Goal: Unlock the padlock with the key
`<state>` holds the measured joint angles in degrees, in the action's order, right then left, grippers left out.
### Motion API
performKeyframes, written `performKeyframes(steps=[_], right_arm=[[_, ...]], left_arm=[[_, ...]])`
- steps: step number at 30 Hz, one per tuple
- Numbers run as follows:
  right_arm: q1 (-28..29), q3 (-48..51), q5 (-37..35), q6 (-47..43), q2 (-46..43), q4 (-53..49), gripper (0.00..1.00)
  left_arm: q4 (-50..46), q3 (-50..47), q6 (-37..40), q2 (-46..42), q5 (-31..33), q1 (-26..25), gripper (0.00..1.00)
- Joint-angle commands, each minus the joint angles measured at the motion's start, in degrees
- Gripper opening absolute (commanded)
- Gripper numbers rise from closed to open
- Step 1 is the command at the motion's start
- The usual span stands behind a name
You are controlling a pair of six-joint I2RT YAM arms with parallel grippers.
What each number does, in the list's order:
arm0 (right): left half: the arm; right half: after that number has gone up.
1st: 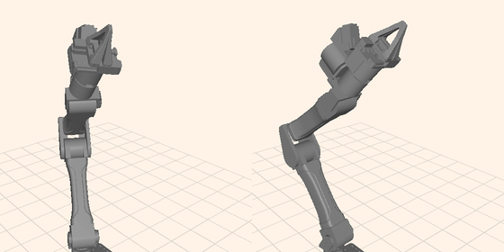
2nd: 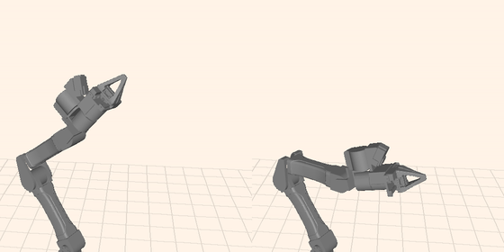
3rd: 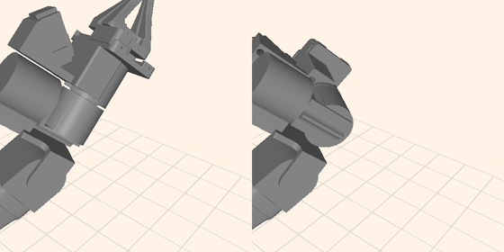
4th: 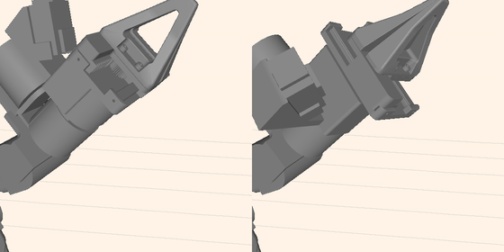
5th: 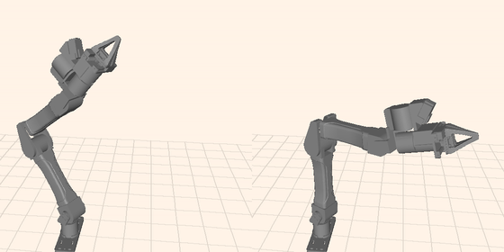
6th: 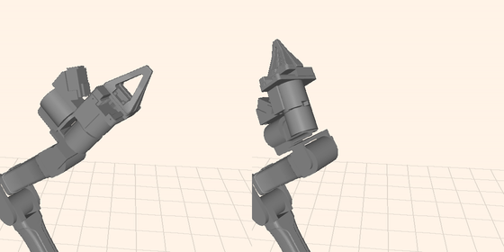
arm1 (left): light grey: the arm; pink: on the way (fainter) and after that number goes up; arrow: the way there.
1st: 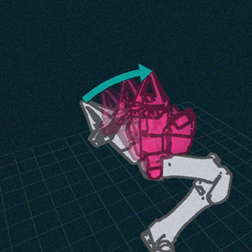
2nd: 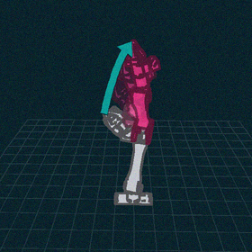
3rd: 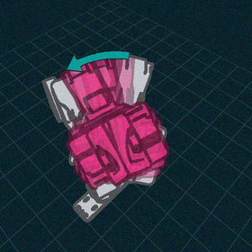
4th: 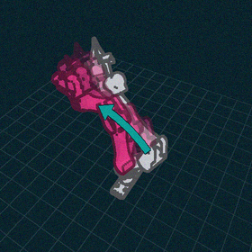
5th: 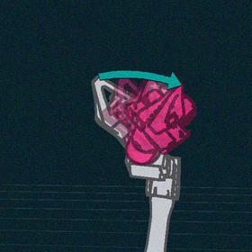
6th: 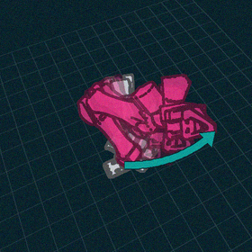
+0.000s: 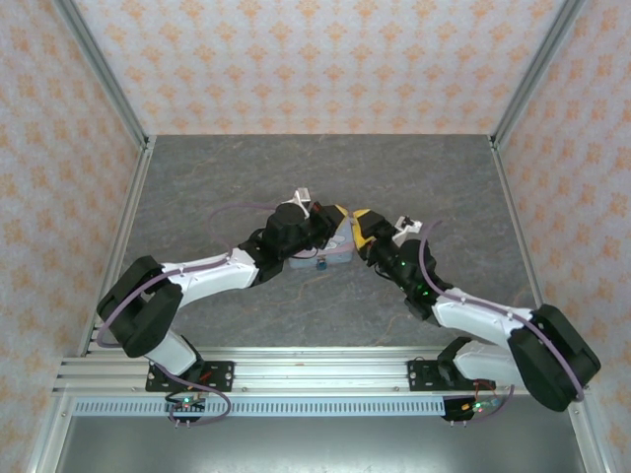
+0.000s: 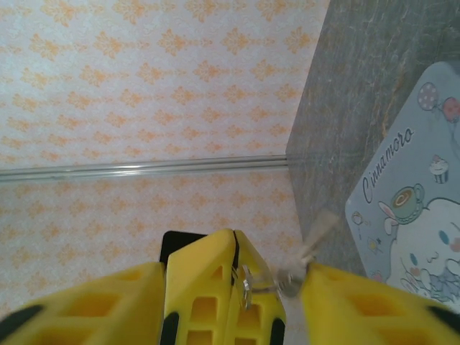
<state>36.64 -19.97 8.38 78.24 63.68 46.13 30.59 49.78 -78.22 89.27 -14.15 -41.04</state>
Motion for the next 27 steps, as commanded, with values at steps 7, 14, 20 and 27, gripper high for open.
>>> performKeyframes(steps=[7, 14, 20, 27], right_arm=[[-8.01, 2.66, 1.05, -9.74, -24.68, -35.7, 0.71], [-13.1, -3.43, 10.81, -20.49, -20.85, -36.17, 0.8], [-13.99, -9.72, 21.2, -22.0, -8.68, -23.22, 0.7], [-14.01, -12.61, 25.49, -17.88, 0.12, -10.63, 0.57]], left_arm=[[-12.02, 4.26, 22.41, -6.25, -5.82, 5.79, 0.0], [-14.47, 7.33, 31.87, -6.33, -15.55, 7.55, 0.0], [-8.32, 6.64, 30.87, -5.19, -21.39, 7.55, 0.0], [0.92, 4.33, 23.95, -2.6, -21.73, 7.55, 0.0]])
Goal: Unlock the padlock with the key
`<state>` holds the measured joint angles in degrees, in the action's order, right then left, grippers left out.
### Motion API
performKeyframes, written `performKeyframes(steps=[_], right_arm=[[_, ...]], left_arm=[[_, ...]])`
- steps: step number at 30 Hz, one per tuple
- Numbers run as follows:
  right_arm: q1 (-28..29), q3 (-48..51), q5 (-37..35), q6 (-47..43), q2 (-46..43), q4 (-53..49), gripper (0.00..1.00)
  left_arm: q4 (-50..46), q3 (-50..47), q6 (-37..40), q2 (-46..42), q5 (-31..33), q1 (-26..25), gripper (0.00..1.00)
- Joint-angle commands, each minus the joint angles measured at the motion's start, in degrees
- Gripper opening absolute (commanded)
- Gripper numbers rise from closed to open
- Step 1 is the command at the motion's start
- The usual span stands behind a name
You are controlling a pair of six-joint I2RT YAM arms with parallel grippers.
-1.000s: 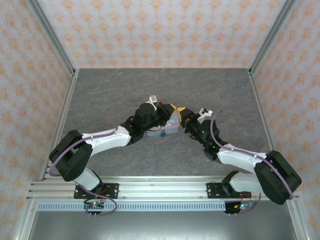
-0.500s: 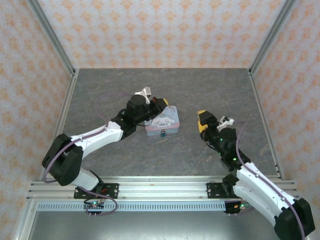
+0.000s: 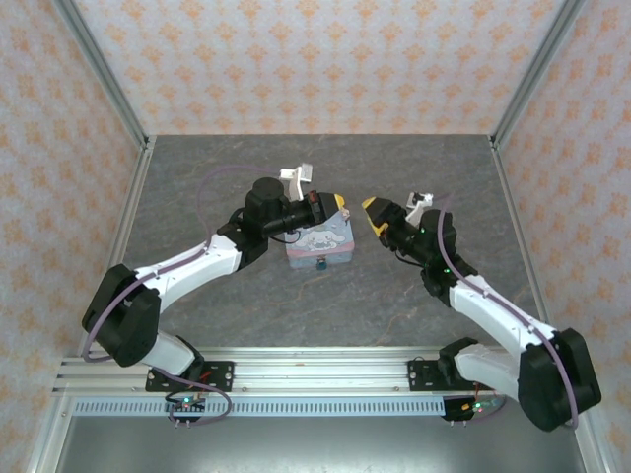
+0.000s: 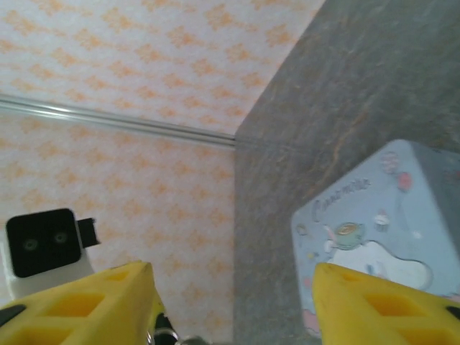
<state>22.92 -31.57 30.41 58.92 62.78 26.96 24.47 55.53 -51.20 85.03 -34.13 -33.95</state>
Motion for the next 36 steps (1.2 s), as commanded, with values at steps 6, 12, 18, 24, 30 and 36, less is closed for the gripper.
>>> performKeyframes(steps=[6, 12, 18, 24, 30, 36], right_arm=[[-0.25, 0.15, 4.95, 3.58, 3.68, 16.38, 0.5], [-0.24, -0.07, 5.34, 1.6, 3.96, 15.9, 0.47], [-0.31, 1.46, 5.59, 2.09, 4.72, 17.57, 0.47], [-0.24, 2.95, 6.49, 2.67, 6.12, 19.67, 0.45], [-0.28, 4.1, 7.38, 2.96, 6.62, 21.09, 0.39], [-0.26, 5.07, 7.42, 3.65, 7.3, 22.76, 0.32]], left_arm=[[9.35, -1.21, -8.87, 4.59, -1.86, 0.47, 0.0], [11.23, -1.5, -14.58, 5.97, -2.17, 0.47, 0.0], [14.43, -2.35, -18.52, 6.97, -2.08, 0.47, 0.0], [17.6, -2.05, -22.36, 8.98, -2.28, 0.4, 0.0], [16.96, -1.2, -22.71, 9.6, -2.35, 0.25, 0.0], [16.74, -0.81, -22.85, 10.23, -2.01, 0.03, 0.0]])
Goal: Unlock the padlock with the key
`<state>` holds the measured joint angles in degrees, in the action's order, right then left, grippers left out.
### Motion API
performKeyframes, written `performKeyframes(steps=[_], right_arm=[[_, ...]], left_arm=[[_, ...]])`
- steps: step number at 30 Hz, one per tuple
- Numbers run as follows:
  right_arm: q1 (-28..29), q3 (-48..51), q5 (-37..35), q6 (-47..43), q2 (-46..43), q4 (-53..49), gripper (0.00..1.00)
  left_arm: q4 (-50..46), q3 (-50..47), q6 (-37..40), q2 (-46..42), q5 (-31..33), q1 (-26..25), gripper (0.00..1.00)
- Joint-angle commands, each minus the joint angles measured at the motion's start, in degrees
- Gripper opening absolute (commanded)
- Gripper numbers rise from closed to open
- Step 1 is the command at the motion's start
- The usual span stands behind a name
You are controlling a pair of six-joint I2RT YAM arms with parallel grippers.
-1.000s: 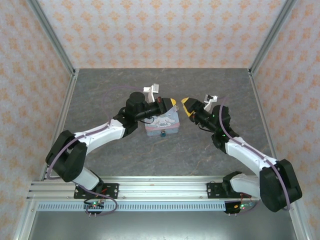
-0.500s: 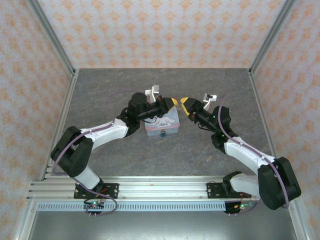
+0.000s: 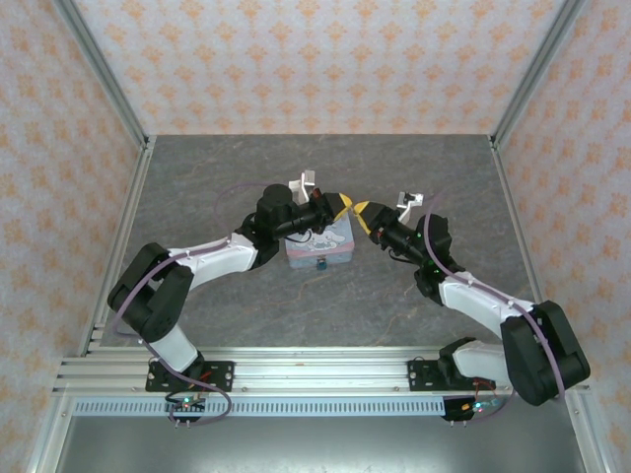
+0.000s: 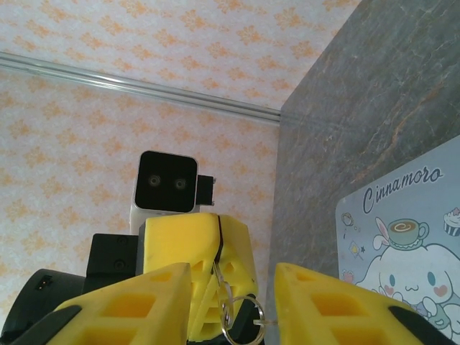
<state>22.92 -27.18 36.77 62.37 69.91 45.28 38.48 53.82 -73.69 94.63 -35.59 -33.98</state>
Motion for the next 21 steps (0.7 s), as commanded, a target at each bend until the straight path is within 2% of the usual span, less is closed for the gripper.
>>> performKeyframes(steps=[1, 21], right_arm=[[-0.24, 0.78, 1.19, 0.29, 0.34, 4.7, 0.32], [0.18, 0.72, 1.15, 1.71, 2.87, 7.28, 0.24]], left_arm=[[2.86, 0.93, -0.42, 0.77, -0.61, 0.05, 0.0], [3.42, 1.96, -0.92, 1.86, 0.95, -1.31, 0.0]])
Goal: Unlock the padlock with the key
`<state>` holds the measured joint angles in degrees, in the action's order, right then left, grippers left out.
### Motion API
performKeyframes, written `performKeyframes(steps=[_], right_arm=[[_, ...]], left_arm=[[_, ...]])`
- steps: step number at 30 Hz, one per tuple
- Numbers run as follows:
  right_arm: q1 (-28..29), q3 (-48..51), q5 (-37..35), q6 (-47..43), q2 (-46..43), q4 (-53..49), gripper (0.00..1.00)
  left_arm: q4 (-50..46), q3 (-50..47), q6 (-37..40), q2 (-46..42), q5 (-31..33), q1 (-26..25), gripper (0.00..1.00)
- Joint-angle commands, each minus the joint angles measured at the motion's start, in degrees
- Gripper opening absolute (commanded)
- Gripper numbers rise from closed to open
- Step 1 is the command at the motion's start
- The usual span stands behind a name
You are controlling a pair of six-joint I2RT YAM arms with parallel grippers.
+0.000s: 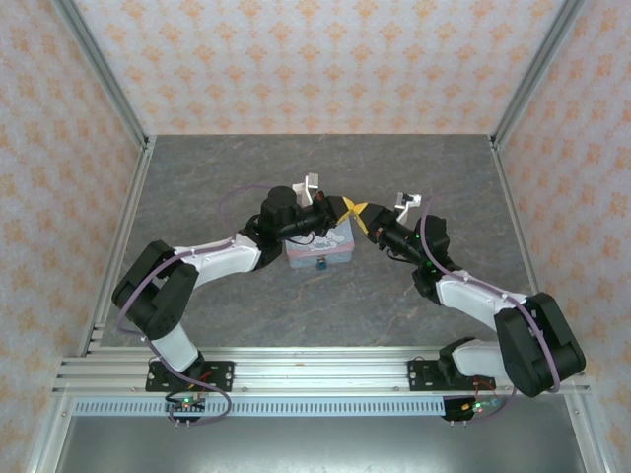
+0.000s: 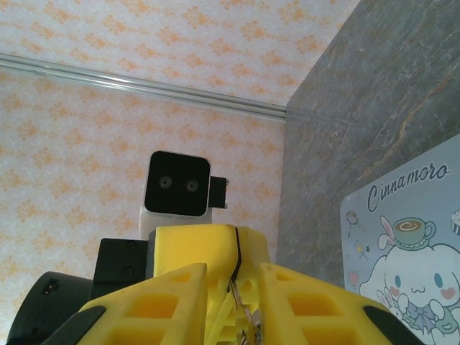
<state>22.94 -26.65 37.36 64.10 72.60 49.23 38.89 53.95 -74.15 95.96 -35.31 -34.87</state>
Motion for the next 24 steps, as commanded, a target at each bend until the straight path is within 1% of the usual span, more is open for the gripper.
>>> performKeyframes(steps=[1, 6, 9, 16, 20, 23, 24], right_arm=[[0.1, 0.36, 0.59, -0.02, 0.25, 3.33, 0.24], [0.13, 1.22, 0.19, -0.2, 0.19, 3.32, 0.23], [0.09, 1.69, -0.21, -0.37, -0.09, 3.15, 0.21], [0.1, 2.31, -0.65, -0.71, -0.64, 2.47, 0.12], [0.04, 2.56, -0.97, -1.16, -1.32, 1.6, 0.09], [0.01, 2.77, -1.07, -1.42, -1.79, 1.09, 0.04], [0.07, 2.91, -1.15, -1.43, -1.9, 1.04, 0.0]], left_arm=[[3.12, 1.84, -0.55, 0.53, 0.77, -0.41, 0.0], [3.02, 1.91, -0.39, 0.37, 0.93, -0.38, 0.0], [3.03, 1.78, -0.38, 0.25, 1.11, -0.37, 0.0], [2.94, 1.43, -0.29, -0.1, 1.38, -0.37, 0.0], [2.9, 0.9, -0.18, -0.28, 1.72, -0.32, 0.0], [2.92, 0.47, -0.2, -0.5, 2.14, -0.28, 0.0], [2.95, 0.3, -0.21, -0.6, 2.34, -0.26, 0.0]])
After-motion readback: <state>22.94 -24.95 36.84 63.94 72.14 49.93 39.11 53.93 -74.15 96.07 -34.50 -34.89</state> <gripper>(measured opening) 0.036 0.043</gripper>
